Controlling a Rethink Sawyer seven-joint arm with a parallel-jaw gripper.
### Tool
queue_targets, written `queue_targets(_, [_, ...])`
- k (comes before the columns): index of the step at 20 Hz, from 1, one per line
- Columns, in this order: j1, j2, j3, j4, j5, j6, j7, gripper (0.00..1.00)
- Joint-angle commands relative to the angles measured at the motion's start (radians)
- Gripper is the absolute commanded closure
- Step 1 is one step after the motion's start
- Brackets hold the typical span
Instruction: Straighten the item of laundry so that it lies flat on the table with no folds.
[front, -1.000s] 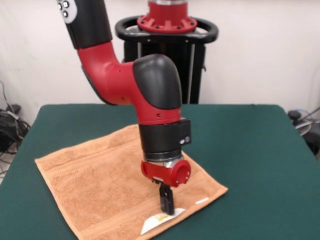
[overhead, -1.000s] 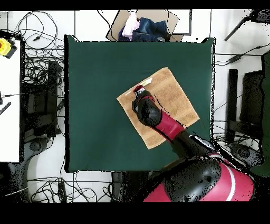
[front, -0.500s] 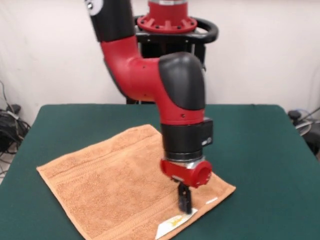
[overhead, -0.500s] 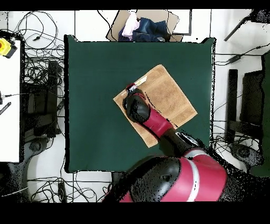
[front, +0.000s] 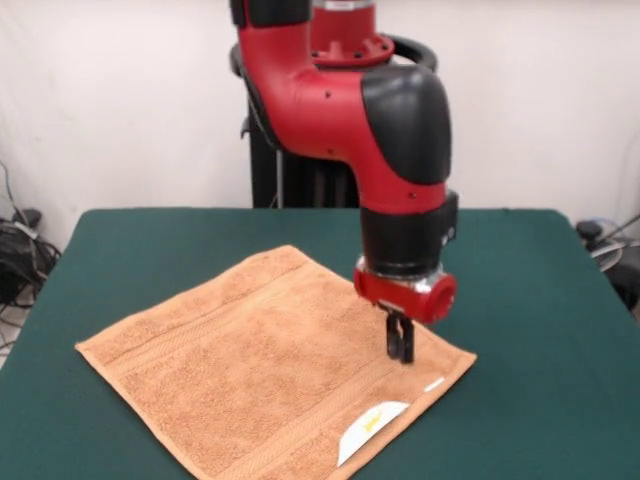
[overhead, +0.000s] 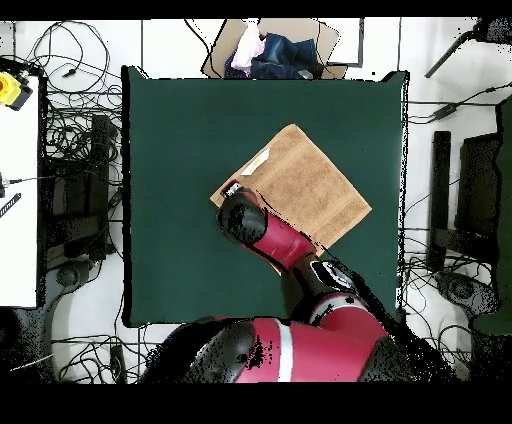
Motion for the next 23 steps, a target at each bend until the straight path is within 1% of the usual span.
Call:
queue_targets(1, [0.006, -0.069, -0.151, 0.085, 0.011, 0.133, 0.164, 1.0])
queue_targets(4, [-0.015, -0.085, -0.151, 0.101, -0.017, 0.134, 0.151, 1.0])
queue_targets(7, [-0.069, -0.1, -0.133, 0.114, -0.052, 0.131, 0.122, 1.0])
queue_targets(10, [-0.096, -0.108, -0.124, 0.121, -0.069, 0.123, 0.121, 1.0])
queue_targets(13, [-0.15, -0.114, -0.093, 0.144, -0.119, 0.039, 0.127, 1.0])
queue_targets(15, [-0.157, -0.114, -0.097, 0.151, -0.153, -0.026, 0.143, 1.0])
queue_targets(17, [-0.159, -0.123, -0.105, 0.158, -0.179, -0.048, 0.152, 1.0])
queue_targets(20, [-0.158, -0.147, -0.116, 0.16, -0.195, -0.029, 0.153, 1.0])
queue_targets(22, [-0.155, -0.158, -0.134, 0.144, -0.203, 0.006, 0.132, 1.0])
queue_targets(23, [-0.168, -0.158, -0.124, 0.141, -0.213, 0.012, 0.124, 1.0])
